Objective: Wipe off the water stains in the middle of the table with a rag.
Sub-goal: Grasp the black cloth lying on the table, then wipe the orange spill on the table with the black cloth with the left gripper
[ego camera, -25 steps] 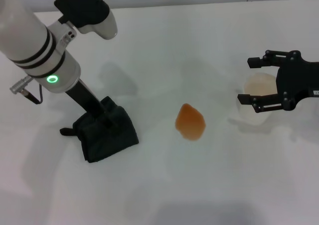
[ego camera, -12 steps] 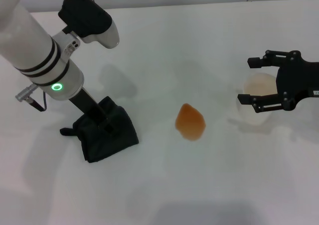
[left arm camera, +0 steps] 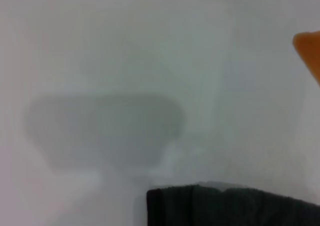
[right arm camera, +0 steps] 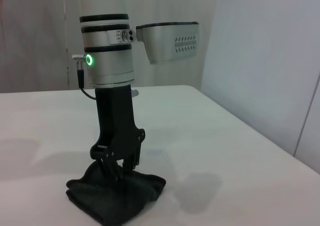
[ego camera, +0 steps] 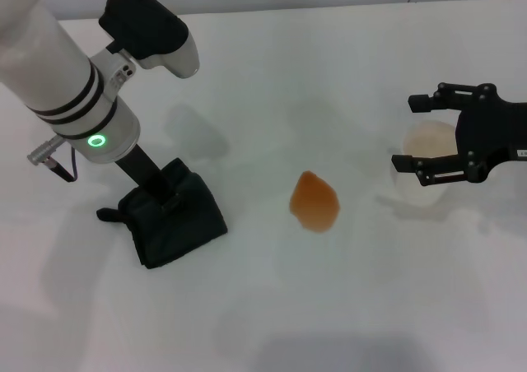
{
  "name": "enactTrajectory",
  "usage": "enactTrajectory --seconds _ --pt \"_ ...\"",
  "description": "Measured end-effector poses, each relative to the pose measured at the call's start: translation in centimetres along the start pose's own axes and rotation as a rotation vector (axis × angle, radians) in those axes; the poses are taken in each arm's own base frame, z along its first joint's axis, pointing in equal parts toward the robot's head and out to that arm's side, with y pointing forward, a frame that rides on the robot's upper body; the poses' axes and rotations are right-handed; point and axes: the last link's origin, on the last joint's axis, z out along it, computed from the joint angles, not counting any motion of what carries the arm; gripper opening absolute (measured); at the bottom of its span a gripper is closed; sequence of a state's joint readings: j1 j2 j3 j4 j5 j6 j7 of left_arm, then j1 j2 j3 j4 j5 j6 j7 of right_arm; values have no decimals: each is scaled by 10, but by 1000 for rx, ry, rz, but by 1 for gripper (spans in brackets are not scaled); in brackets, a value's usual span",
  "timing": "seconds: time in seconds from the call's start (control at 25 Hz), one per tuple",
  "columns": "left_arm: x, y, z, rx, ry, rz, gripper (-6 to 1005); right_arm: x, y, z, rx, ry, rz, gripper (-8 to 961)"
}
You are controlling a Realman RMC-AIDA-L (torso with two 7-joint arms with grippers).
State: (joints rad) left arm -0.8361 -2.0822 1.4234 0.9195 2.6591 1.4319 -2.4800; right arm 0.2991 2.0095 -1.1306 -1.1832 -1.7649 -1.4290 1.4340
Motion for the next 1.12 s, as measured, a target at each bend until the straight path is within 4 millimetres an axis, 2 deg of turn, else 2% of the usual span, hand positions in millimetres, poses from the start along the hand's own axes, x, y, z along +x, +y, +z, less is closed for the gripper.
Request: enactTrajectory --seconds 0.16,0.28,0.68,1.12 --pt "0 -1 1 15 -8 1 294 0 0 0 -1 -1 1 860" --pt "0 0 2 22 -13 4 99 0 0 0 -2 -1 1 860" --pt "4 0 0 18 10 -8 76 1 1 0 0 0 3 859" --pt "20 -12 -12 -1 230 -110 75 2 1 -1 3 1 6 859"
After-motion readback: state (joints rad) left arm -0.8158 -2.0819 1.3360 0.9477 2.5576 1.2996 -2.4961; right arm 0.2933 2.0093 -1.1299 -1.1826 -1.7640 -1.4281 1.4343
